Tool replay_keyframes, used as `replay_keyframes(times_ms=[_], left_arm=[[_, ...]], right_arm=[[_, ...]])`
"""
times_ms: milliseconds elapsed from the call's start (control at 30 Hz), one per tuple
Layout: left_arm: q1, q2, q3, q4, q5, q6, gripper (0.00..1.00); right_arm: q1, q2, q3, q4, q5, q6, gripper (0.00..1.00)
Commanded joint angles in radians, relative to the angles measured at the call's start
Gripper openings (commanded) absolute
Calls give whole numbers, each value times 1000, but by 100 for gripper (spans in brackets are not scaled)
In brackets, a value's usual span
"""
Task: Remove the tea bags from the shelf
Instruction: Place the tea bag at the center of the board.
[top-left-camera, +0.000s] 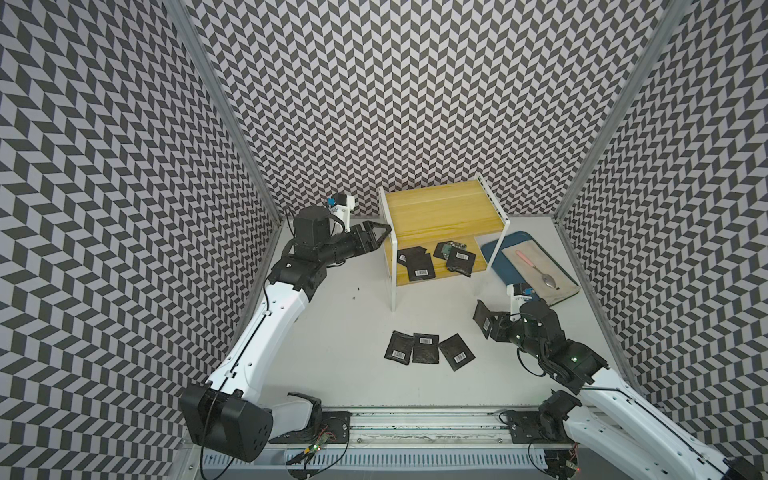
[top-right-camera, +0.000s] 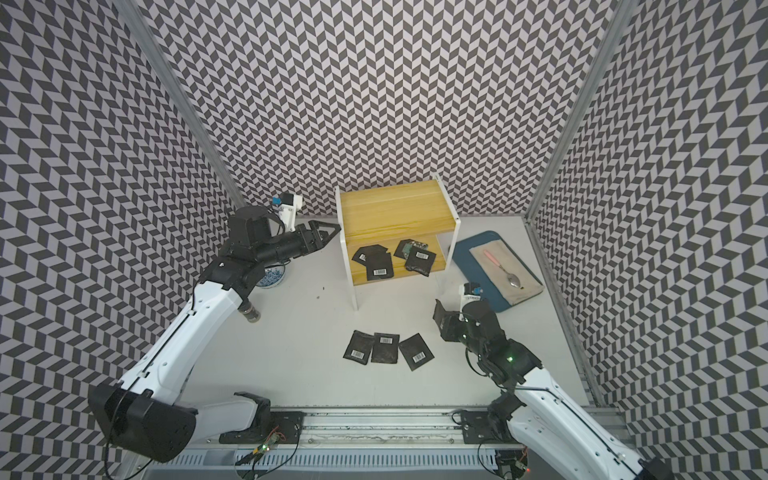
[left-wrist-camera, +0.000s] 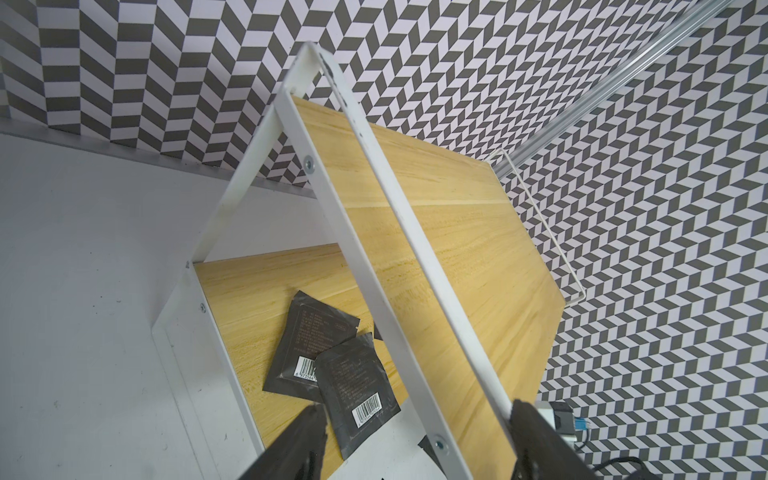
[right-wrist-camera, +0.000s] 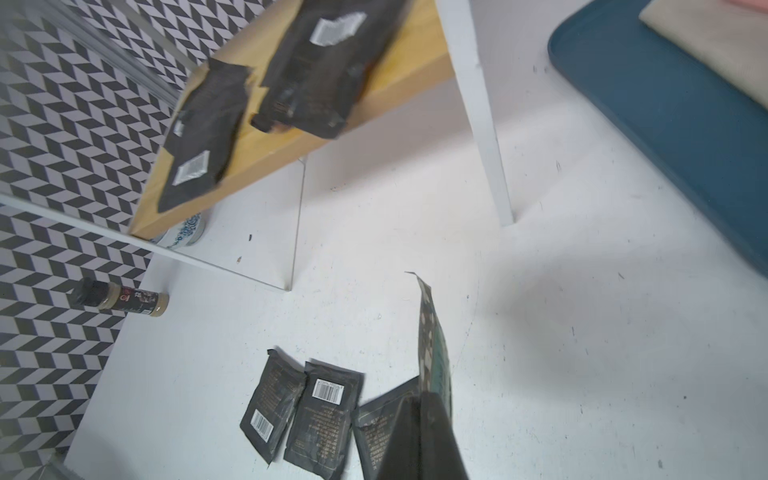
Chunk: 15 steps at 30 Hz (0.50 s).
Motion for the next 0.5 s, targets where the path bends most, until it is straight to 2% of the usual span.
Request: replay_keyframes(times_ms=[0, 267, 467], left_arm=[[9, -16, 30, -27, 6, 23, 77], [26, -34, 32, -33, 13, 24, 78], [39, -41, 12, -27, 21, 19, 78]], right_arm=[[-59, -32, -68, 190, -122, 97, 6], [-192, -55, -188, 256, -266, 159, 6], [-206, -94, -229, 231, -262, 182, 8]])
